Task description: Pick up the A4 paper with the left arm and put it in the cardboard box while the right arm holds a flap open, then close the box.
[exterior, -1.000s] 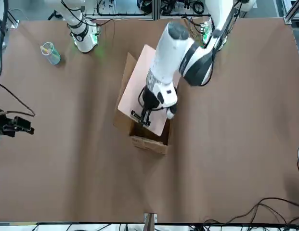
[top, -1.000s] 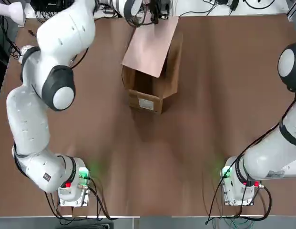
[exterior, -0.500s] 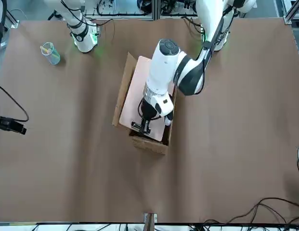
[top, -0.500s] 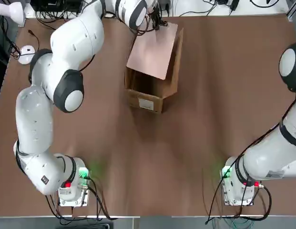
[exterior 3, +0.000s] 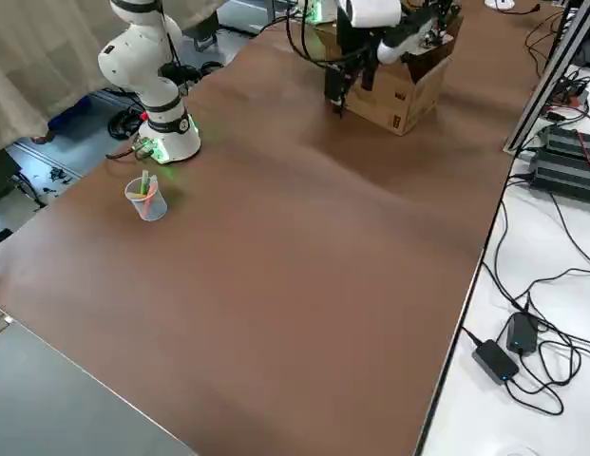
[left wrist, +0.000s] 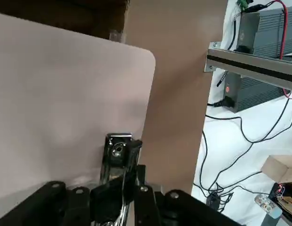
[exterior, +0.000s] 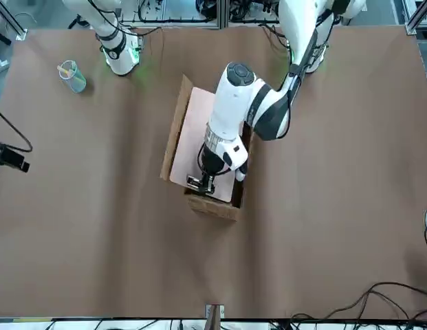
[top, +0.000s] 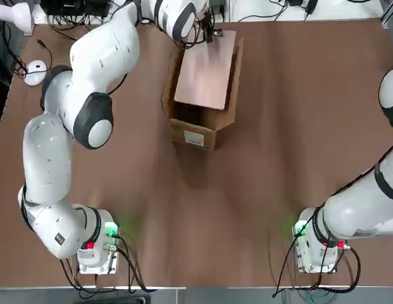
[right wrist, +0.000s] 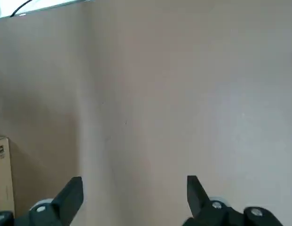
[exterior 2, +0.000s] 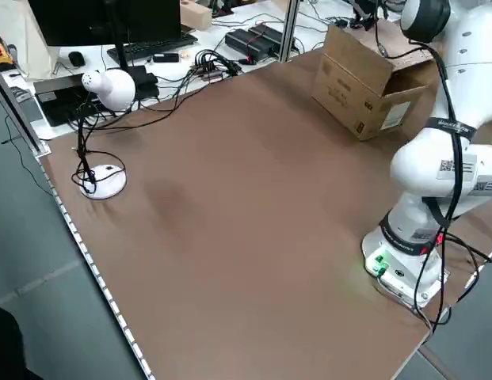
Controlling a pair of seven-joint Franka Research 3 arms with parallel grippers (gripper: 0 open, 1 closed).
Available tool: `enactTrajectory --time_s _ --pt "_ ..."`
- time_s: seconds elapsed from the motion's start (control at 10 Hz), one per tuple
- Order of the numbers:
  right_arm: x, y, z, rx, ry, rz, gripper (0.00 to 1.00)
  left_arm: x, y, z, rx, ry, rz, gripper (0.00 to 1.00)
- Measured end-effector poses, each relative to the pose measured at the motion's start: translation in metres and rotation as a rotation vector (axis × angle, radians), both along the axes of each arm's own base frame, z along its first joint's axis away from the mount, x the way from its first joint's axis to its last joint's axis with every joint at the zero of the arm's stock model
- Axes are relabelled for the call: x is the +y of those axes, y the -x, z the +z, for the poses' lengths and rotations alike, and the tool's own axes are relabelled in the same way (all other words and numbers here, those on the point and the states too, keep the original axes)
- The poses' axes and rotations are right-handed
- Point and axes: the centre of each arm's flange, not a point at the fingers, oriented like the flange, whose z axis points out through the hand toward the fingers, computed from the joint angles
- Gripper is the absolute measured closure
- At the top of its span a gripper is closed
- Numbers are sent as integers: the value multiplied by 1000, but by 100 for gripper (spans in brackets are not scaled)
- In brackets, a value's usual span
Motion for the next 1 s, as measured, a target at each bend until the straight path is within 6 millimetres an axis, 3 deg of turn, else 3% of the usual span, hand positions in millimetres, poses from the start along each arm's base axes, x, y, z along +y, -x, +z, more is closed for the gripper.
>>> enactTrajectory --time_s 0.2,0.5,0.7,1.0 --pt "5 17 7 -2 -12 10 2 2 -3 -6 1 -4 5 97" --pt "22 31 -3 -13 -23 37 3 7 -14 -31 -4 -14 19 97" --pt "21 33 -8 -6 -25 36 4 8 -19 -51 2 -24 24 97" --pt "21 32 -10 -7 -25 35 4 8 -19 -63 10 -31 24 97"
